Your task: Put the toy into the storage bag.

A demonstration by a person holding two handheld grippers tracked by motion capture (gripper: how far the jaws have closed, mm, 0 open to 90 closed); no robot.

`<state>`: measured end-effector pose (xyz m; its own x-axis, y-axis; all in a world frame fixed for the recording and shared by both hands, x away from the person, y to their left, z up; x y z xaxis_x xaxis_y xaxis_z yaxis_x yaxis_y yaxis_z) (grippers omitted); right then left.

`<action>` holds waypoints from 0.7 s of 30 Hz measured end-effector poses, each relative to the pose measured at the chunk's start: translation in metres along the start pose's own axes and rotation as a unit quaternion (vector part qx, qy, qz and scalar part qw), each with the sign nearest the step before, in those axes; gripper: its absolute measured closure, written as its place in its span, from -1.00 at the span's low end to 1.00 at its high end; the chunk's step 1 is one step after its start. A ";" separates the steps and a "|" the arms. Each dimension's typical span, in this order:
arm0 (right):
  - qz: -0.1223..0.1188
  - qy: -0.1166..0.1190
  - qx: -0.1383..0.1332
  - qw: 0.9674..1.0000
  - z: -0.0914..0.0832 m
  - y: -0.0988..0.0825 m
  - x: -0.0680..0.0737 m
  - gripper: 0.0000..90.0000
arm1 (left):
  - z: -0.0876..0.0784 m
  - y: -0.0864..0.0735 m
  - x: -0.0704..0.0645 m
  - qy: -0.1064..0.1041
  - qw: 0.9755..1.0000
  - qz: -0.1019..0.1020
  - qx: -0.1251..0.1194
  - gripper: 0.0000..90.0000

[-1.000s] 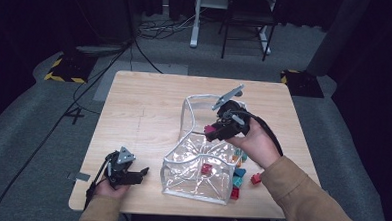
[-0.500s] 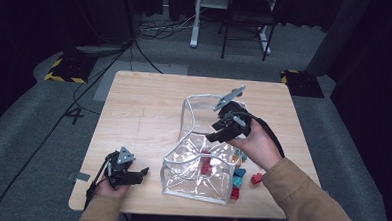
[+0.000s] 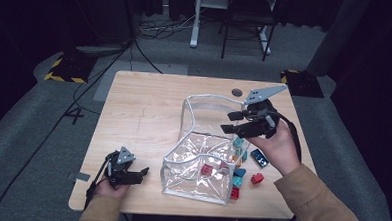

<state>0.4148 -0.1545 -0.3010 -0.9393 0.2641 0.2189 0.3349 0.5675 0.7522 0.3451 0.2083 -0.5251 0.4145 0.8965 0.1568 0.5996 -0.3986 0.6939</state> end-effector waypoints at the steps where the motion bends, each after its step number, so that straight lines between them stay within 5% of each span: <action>1: -0.002 -0.005 -0.007 1.000 -0.005 -0.002 0.001 0.03 | 0.000 0.000 0.000 0.000 1.000 0.000 0.000 -0.49; 14: 0.004 -0.045 -0.069 0.997 -0.059 -0.026 0.004 0.00 | 0.000 0.000 0.000 0.001 1.000 0.000 -0.001 -0.49; 21: 0.023 -0.065 -0.076 0.995 -0.079 -0.052 0.001 0.00 | 0.000 0.000 0.000 0.002 1.000 0.002 -0.001 -0.49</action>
Point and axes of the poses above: each handheld gripper's, and its own axes: z roughly forward along the jaws, y roughly out of its top, x roughly to its left, the point moved 3 cm from there along z, roughly forward along the jaws, and after that the axes turned 15 degrees about y, right-handed, at the moved point
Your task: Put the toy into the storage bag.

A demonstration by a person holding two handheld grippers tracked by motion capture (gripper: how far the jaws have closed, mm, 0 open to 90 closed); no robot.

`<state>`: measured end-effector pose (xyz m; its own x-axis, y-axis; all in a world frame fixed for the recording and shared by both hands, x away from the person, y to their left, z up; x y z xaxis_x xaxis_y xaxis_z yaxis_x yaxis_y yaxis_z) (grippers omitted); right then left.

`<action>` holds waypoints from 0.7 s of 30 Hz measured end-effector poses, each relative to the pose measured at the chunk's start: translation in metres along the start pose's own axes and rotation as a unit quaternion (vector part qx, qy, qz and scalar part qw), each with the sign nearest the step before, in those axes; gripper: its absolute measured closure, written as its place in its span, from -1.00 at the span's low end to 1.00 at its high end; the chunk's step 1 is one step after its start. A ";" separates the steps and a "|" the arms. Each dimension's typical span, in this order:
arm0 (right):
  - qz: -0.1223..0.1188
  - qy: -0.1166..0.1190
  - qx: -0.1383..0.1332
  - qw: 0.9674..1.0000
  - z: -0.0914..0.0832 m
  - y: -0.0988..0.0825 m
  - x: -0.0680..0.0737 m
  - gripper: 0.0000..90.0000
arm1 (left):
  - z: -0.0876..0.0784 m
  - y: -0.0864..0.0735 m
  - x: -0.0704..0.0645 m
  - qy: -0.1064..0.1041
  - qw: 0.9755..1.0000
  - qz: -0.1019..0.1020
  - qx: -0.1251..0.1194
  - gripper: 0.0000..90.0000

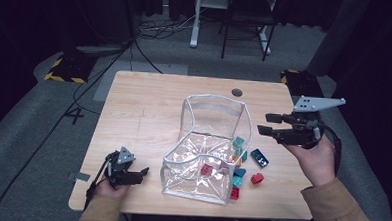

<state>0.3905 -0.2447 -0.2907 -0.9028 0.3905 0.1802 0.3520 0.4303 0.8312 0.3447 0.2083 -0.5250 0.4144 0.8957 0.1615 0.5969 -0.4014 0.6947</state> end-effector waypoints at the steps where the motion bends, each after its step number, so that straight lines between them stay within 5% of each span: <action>1: 0.004 -0.003 -0.001 1.000 -0.002 -0.004 -0.001 0.00 | 0.000 0.000 0.000 0.000 1.000 0.000 -0.001 -0.49; 11: 0.035 -0.025 0.005 0.999 -0.014 -0.048 -0.009 0.00 | 0.000 0.000 0.000 0.000 1.000 -0.001 -0.001 -0.49; 21: 0.070 -0.033 0.037 0.996 0.006 -0.104 -0.011 0.00 | 0.000 0.000 0.000 0.000 1.000 0.001 0.000 -0.49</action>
Point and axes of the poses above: each handheld gripper's, and its own axes: z roughly forward along the jaws, y roughly out of its top, x roughly to its left, the point moved 3 cm from there along z, roughly forward along the jaws, and after that the axes turned 15 degrees about y, right-handed, at the moved point
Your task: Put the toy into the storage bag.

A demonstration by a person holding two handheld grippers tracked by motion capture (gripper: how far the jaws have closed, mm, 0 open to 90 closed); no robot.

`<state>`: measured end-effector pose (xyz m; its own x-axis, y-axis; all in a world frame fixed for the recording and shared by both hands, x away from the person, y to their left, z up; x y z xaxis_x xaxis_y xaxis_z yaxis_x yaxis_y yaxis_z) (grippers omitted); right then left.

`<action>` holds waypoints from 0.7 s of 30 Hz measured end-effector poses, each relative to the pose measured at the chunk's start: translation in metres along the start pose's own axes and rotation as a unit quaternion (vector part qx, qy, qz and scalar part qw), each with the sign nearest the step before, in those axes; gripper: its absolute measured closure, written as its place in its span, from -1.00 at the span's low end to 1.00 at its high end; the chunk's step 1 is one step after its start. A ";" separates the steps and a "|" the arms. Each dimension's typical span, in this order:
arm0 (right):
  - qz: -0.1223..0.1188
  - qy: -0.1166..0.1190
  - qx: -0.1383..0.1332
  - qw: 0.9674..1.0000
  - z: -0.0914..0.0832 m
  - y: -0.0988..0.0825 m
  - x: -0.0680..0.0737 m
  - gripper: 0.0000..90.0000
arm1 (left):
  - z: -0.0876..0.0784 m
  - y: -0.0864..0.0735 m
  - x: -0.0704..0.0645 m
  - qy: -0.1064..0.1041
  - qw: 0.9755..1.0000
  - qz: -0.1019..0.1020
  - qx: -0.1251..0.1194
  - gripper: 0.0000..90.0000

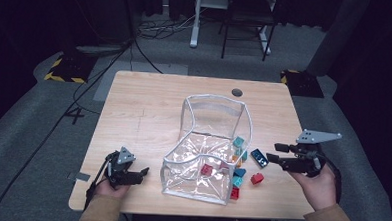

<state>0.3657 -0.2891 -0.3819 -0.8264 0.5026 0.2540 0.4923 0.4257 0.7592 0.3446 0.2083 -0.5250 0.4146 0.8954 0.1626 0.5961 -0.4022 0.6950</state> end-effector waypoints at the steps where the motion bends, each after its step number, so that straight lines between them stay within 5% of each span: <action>1: 0.005 0.004 0.006 1.000 0.004 -0.006 -0.001 0.00 | 0.000 0.000 0.000 0.000 1.000 0.000 0.001 -0.49; 21: 0.047 0.000 0.078 0.996 0.065 -0.074 -0.005 0.07 | 0.000 0.000 0.000 0.000 1.000 0.000 0.001 -0.49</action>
Point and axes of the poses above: each handheld gripper's, and its own axes: z roughly forward along the jaws, y roughly out of its top, x roughly to its left, the point moved 3 cm from there along z, roughly forward along the jaws, and after that the axes turned 15 degrees about y, right-handed, at the moved point
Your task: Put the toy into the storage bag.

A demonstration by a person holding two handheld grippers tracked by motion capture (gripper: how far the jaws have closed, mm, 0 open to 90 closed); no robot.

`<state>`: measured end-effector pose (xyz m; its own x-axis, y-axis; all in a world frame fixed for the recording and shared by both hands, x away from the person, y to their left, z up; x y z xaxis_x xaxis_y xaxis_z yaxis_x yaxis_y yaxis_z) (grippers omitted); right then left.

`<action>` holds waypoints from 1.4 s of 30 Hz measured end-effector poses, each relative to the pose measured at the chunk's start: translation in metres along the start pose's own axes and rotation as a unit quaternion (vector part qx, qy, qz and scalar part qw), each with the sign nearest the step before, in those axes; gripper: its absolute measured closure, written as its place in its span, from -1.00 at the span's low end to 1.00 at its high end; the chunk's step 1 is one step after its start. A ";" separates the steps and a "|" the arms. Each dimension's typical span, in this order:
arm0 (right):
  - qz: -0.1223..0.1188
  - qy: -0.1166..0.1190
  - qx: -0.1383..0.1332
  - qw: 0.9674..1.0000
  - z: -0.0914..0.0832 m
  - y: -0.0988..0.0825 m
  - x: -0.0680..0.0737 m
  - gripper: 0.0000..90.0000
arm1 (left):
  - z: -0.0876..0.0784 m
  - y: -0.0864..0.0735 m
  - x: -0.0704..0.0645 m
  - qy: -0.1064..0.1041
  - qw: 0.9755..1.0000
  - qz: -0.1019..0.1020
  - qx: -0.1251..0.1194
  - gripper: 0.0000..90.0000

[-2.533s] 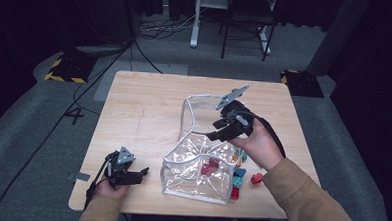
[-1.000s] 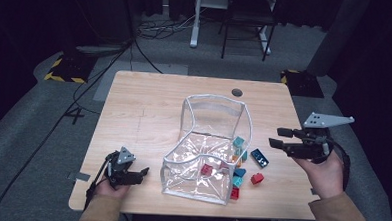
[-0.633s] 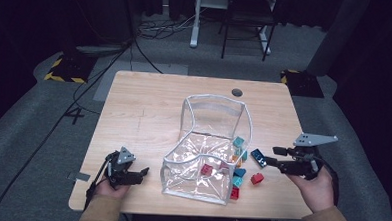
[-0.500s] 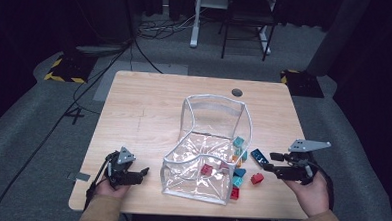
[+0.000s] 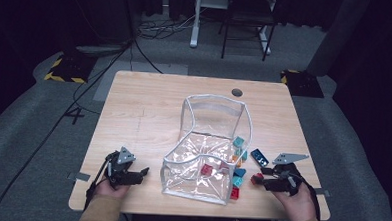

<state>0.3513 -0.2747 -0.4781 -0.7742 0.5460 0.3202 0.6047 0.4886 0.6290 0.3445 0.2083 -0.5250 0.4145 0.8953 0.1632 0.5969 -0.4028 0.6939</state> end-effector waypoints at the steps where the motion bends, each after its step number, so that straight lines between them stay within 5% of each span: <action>1: 0.003 -0.002 0.004 1.000 0.003 -0.002 -0.001 0.07 | 0.000 0.000 0.000 0.000 1.000 0.000 0.000 -0.49; 11: 0.008 -0.016 0.031 0.999 0.020 -0.013 -0.009 0.19 | 0.000 0.000 0.000 0.000 1.000 0.000 0.000 -0.49; 19: 0.010 -0.012 0.023 1.000 0.013 -0.008 -0.007 0.29 | 0.000 0.000 0.000 0.000 1.000 -0.001 0.000 -0.49; 42: -0.033 0.013 -0.057 0.998 -0.047 0.043 0.019 0.29 | 0.000 0.000 0.000 0.000 1.000 -0.001 0.000 -0.49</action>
<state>0.3542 -0.2754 -0.4114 -0.8174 0.4967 0.2917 0.5276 0.4424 0.7252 0.3444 0.2082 -0.5250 0.4130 0.8961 0.1625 0.5976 -0.4013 0.6942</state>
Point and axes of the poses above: each handheld gripper's, and its own axes: z roughly forward along the jaws, y roughly out of its top, x roughly to its left, the point moved 3 cm from there along z, roughly forward along the jaws, and after that the axes turned 15 degrees about y, right-handed, at the moved point
